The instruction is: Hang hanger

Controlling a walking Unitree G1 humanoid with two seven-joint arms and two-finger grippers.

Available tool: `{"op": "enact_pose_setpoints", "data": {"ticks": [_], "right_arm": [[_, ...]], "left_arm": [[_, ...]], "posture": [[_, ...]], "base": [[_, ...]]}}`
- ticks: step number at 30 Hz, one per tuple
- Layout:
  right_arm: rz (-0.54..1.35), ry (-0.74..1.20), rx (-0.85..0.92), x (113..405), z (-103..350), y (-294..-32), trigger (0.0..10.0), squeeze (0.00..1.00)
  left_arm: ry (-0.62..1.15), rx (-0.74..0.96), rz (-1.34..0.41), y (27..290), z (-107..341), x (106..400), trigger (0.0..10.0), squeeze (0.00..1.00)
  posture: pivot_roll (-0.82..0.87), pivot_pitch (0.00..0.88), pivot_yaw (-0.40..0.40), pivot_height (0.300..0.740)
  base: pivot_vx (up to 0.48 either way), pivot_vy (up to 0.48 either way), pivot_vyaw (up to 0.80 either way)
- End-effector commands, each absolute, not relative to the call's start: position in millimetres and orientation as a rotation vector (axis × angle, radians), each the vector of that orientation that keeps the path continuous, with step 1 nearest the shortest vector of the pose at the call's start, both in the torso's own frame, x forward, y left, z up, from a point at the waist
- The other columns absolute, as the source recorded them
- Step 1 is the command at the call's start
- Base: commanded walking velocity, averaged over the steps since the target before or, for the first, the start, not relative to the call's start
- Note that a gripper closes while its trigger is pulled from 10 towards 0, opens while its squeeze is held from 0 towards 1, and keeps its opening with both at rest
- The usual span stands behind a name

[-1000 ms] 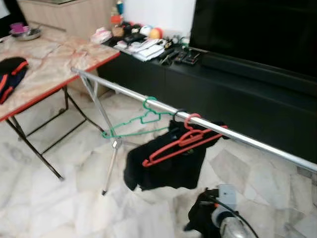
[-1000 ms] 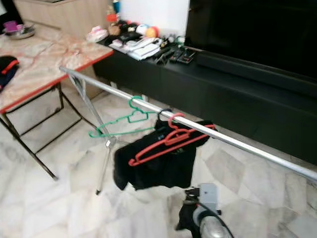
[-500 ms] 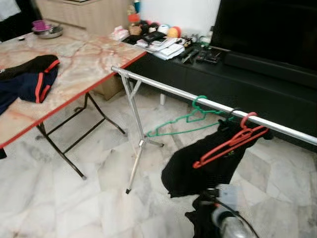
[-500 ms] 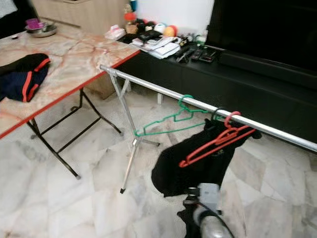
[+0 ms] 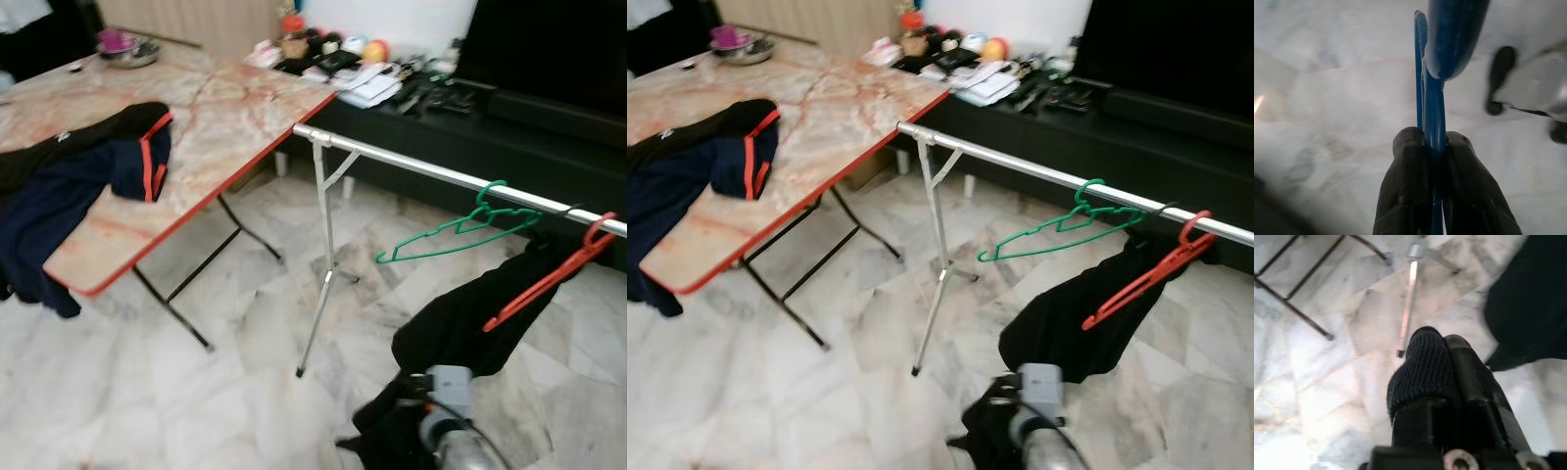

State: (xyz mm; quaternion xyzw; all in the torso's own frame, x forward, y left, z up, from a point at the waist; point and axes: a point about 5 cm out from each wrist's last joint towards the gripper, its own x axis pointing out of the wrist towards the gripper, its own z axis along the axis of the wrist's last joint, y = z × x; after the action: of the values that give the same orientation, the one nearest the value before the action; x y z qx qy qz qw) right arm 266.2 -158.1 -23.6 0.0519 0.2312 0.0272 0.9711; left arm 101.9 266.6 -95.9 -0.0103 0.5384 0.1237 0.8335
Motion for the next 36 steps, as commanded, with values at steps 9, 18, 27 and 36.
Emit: {"op": "enact_pose_setpoints", "data": {"ticks": [9,18,27,36], "right_arm": [[0.035,0.477,0.094,262,-26,-167,10.0,0.00],[0.031,0.496,0.112,261,-28,-167,10.0,0.00],[0.036,0.499,0.109,261,-28,-166,10.0,0.00],[0.038,0.504,0.105,261,-29,-166,10.0,0.00]], "left_arm": [[1.189,-0.048,0.262,264,-100,88,10.0,0.00],[1.186,-0.042,0.250,256,-102,94,10.0,0.00],[1.161,-0.042,0.241,252,-99,110,10.0,0.00],[1.134,-0.042,0.219,243,-96,130,10.0,0.00]], "posture": [[-0.02,0.167,0.035,0.740],[-0.02,0.170,0.036,0.740],[-0.02,0.172,0.037,0.740],[-0.02,0.173,0.037,0.740]], "base": [[0.000,0.457,0.00],[0.000,0.030,-0.24],[0.000,0.000,-0.80],[0.000,0.000,-0.80]]}}
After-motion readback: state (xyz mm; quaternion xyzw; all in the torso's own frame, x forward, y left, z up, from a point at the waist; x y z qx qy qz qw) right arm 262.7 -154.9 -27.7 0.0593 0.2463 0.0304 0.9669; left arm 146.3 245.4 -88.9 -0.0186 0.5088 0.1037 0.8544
